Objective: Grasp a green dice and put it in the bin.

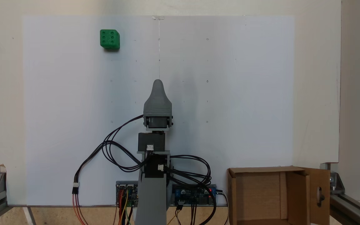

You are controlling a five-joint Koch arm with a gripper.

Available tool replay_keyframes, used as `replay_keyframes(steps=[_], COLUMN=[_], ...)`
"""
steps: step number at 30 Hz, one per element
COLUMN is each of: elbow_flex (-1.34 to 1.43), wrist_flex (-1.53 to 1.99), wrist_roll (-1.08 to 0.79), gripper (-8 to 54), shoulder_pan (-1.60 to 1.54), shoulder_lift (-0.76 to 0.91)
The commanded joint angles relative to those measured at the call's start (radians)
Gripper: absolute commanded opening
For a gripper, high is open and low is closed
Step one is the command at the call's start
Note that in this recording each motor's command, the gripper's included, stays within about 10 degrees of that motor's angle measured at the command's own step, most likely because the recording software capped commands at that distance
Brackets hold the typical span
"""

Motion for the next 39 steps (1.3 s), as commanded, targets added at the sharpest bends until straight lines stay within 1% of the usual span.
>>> replay_keyframes(steps=[1, 5, 7, 9, 11, 12, 16, 19, 24, 28, 32, 35, 39], elbow_flex=[-0.092, -0.233, -0.299, -0.394, -0.547, -0.561, -0.797, -0.917, -1.163, -1.307, -1.431, -1.601, -1.801], wrist_flex=[0.084, 0.339, 0.445, 0.592, 0.808, 0.834, 1.107, 1.304, 1.632, 1.882, 2.017, 2.198, 2.315], wrist_roll=[-0.029, -0.035, -0.067, -0.072, -0.071, -0.071, -0.069, -0.061, -0.009, 0.046, 0.11, 0.155, 0.19], gripper=[43.9, 43.6, 42.3, 42.2, 42.2, 42.2, 42.1, 42.1, 42.1, 42.1, 42.2, 42.4, 42.4], shoulder_pan=[0.02, 0.049, 0.066, 0.067, 0.063, 0.069, 0.066, 0.054, 0.018, -0.055, -0.115, -0.163, -0.167], shoulder_lift=[0.107, 0.106, 0.106, 0.103, 0.103, 0.098, -0.014, -0.091, -0.259, -0.376, -0.468, -0.569, -0.658])
